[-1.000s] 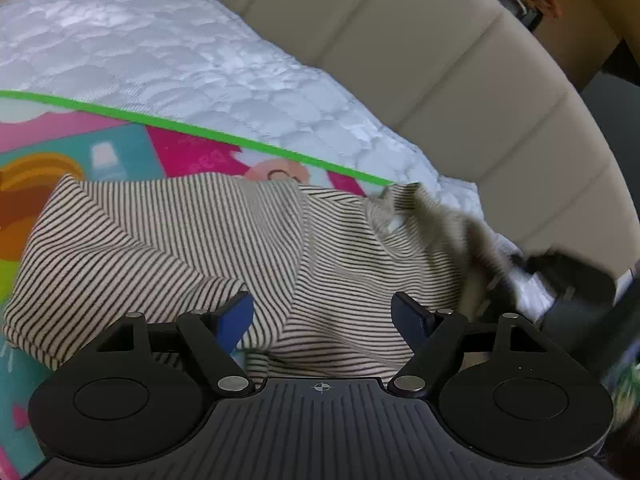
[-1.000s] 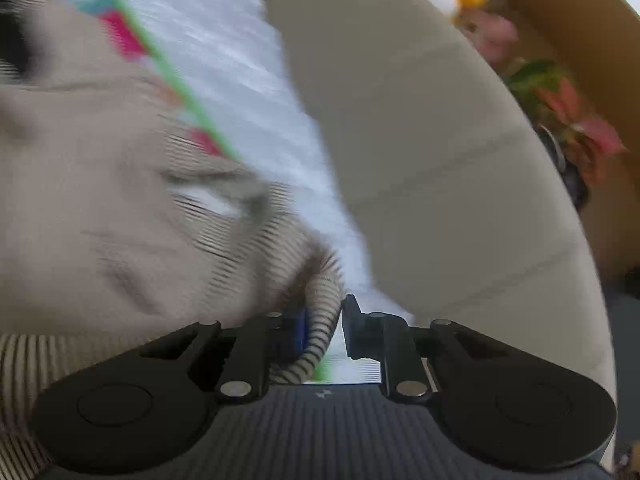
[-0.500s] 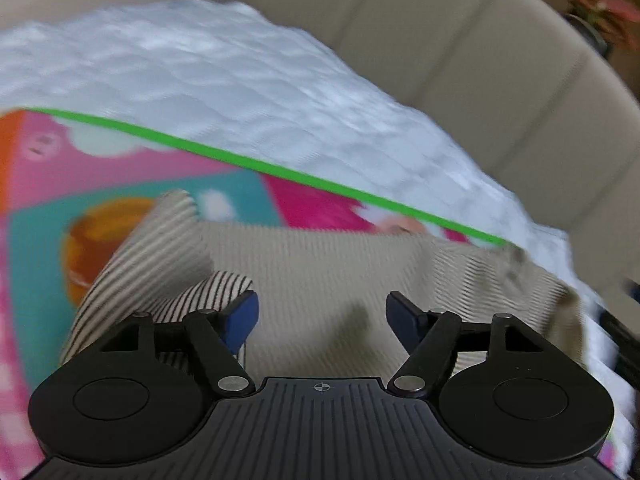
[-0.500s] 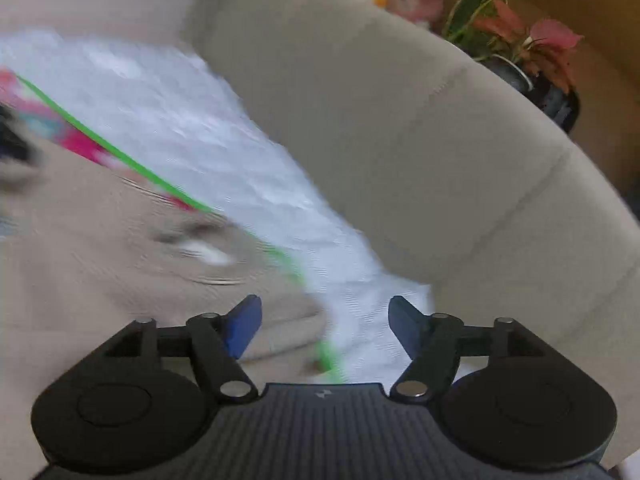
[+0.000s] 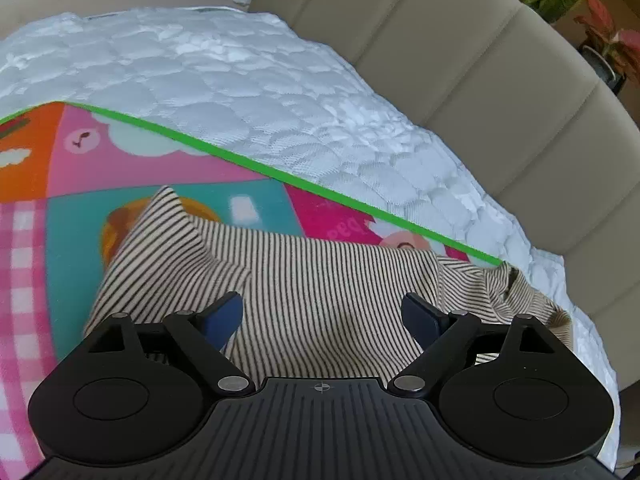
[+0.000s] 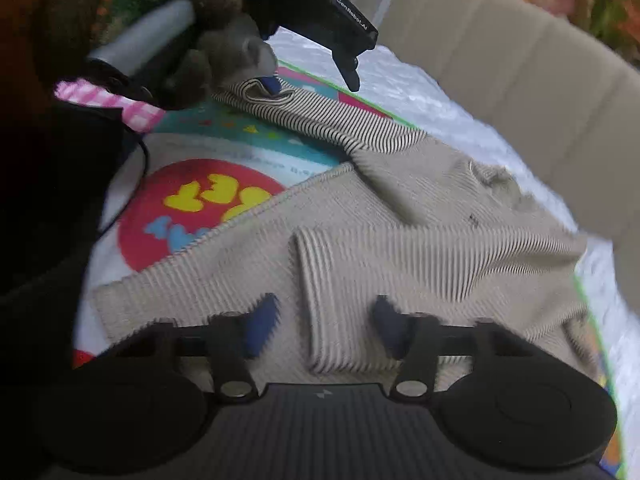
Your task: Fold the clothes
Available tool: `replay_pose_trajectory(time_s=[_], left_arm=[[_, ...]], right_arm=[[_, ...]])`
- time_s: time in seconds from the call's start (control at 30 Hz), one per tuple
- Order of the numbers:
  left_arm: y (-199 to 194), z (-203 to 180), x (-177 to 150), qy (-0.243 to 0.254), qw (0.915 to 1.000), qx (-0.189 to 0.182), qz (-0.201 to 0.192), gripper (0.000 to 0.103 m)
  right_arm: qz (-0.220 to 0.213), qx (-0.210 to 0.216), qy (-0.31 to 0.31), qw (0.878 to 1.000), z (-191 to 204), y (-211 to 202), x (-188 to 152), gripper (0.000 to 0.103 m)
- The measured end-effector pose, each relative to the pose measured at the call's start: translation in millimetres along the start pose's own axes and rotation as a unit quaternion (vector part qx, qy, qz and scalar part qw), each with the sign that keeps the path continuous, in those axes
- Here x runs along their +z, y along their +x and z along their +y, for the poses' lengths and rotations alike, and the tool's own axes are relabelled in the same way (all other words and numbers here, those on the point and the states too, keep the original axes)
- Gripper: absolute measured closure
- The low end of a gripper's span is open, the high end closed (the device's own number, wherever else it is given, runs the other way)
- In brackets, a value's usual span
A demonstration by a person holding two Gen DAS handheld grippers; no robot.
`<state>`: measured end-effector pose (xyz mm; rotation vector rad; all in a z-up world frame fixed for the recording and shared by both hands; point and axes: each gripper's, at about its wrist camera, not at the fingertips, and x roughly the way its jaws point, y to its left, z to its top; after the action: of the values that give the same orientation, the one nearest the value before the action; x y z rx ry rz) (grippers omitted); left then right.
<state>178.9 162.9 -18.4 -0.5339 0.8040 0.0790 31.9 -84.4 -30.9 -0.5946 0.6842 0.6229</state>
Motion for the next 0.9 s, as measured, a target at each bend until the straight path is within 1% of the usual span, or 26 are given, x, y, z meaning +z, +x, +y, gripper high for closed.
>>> replay_pose_trajectory(time_s=[0.03, 0.13, 0.2, 0.27, 0.3, 0.37, 0.43, 0.53, 0.6, 0.63, 0.73, 0.8, 0.87, 0.9], left_arm=[[-2, 1, 0, 0.0, 1.0, 0.004, -0.002, 0.008], [-5, 4, 1, -0.006, 0.9998, 0.016, -0.006, 0.008], [-5, 2, 1, -0.006, 0.9998, 0.015, -0.006, 0.008], [-8, -6, -1, 0.01, 0.9999, 0.005, -0.011, 0.008], [-9, -12, -3, 0.021, 0.9996, -0.009, -0.013, 0.008], [-10, -24, -6, 0.044, 0.9978, -0.049, -0.01, 0.008], [-8, -35, -10, 0.064, 0.9934, -0.095, 0.002, 0.007], [-2, -48, -19, 0.09, 0.9844, -0.147, 0.037, 0.007], [3, -55, -24, 0.105, 0.9771, -0.175, 0.061, 0.006], [4, -57, -26, 0.108, 0.9748, -0.181, 0.072, 0.006], [9, -59, -33, 0.109, 0.9695, -0.193, 0.103, 0.006], [11, -61, -37, 0.116, 0.969, -0.187, 0.113, 0.006], [13, -63, -41, 0.124, 0.969, -0.177, 0.119, 0.006], [14, -63, -43, 0.126, 0.9688, -0.174, 0.124, 0.006]], right_arm=[[-0.003, -0.013, -0.002, 1.0, -9, 0, 3, 0.094], [-0.025, -0.078, 0.002, 0.997, -58, -14, 12, 0.094], [-0.033, -0.138, 0.01, 0.99, -107, -22, 17, 0.094], [-0.041, -0.204, 0.017, 0.978, -158, -30, 21, 0.094], [-0.044, -0.236, 0.02, 0.971, -182, -34, 24, 0.094], [-0.049, -0.296, 0.033, 0.953, -231, -40, 26, 0.094], [-0.041, -0.333, 0.06, 0.94, -274, -42, 24, 0.094], [-0.01, -0.346, 0.083, 0.934, -314, -33, 9, 0.094], [0.02, -0.345, 0.086, 0.934, -326, -19, -6, 0.094], [0.033, -0.343, 0.089, 0.935, -329, -13, -13, 0.093], [0.065, -0.335, 0.105, 0.934, -331, 4, -34, 0.091], [0.078, -0.331, 0.12, 0.933, -329, 10, -45, 0.091], [0.072, -0.33, 0.134, 0.932, -322, 6, -48, 0.084], [0.058, -0.33, 0.142, 0.931, -318, 0, -45, 0.079]])
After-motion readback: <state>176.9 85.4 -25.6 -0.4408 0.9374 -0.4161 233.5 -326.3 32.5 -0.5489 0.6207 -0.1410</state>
